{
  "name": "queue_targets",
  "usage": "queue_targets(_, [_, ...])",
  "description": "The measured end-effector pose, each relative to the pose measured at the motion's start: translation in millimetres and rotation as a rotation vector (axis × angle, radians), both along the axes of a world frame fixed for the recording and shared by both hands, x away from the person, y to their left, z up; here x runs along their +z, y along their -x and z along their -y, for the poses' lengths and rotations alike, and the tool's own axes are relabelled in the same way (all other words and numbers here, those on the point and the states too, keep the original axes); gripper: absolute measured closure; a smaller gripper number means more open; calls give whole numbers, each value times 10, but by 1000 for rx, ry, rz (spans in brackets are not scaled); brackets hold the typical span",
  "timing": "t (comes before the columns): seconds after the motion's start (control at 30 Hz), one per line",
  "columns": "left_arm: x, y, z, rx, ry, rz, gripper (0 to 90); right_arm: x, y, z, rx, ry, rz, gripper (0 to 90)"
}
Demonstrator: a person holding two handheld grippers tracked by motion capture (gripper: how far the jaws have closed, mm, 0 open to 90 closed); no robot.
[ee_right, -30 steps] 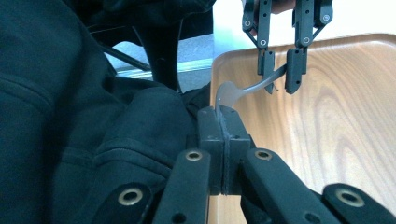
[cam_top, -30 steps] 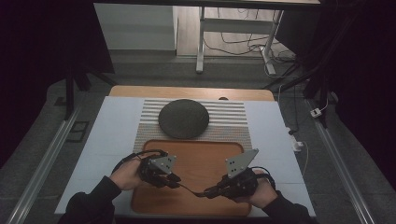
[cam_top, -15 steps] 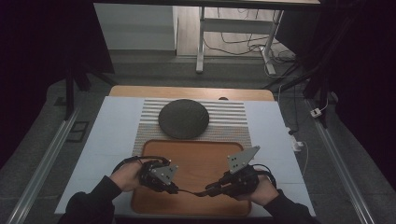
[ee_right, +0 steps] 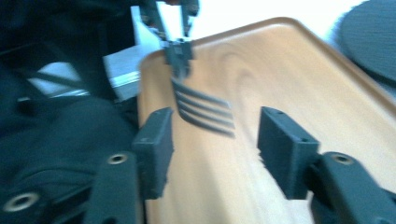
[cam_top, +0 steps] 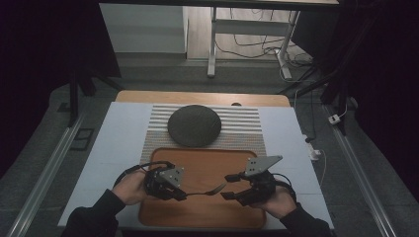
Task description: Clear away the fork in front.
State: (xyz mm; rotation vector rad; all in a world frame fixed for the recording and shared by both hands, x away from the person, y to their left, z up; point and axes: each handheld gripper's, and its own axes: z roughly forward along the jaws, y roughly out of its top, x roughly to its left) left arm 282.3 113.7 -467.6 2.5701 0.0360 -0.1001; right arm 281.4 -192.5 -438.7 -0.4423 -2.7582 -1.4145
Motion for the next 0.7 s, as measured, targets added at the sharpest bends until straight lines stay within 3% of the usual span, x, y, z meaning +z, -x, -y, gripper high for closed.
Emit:
queue_targets(0.3, [17, 7, -100, 174, -14, -37, 858, 3, 49, 98, -165, 36, 33, 235])
queue_targets(0.5, [24, 41, -166, 287, -32, -65, 859, 0, 120, 198, -234, 51, 27, 153])
queue_targets(0.7, [43, 55, -239, 410, -35, -103, 859, -8, 223, 309, -307, 51, 63, 28])
